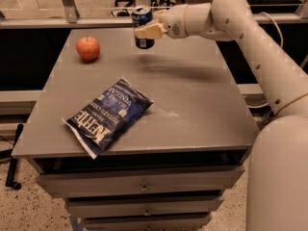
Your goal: Move pepsi can near apple
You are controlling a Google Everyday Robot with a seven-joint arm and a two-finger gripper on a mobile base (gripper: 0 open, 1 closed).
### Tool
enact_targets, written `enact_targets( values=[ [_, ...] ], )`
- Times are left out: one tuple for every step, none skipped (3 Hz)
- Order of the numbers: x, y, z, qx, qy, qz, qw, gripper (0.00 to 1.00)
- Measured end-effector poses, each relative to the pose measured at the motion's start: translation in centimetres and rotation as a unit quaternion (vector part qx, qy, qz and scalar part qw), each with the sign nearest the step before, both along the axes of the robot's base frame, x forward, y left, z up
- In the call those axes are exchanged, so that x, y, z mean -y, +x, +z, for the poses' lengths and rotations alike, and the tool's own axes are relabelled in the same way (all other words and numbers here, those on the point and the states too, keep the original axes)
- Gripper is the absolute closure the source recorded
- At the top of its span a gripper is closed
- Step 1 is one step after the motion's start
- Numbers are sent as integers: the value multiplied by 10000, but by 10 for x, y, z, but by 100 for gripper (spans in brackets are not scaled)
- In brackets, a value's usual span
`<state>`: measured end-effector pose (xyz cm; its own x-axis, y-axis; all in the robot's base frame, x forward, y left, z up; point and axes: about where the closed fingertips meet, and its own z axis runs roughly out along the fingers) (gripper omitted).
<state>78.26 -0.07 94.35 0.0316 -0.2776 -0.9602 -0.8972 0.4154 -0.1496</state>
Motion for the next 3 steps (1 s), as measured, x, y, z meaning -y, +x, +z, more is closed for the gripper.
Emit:
enact_targets(
  values=[
    [-41, 8, -18, -113, -99, 271, 9995, 100],
    [-73, 11, -26, -193, -53, 497, 9986, 100],
    [-94, 10, -27, -239, 38, 651, 9976, 100]
  ],
)
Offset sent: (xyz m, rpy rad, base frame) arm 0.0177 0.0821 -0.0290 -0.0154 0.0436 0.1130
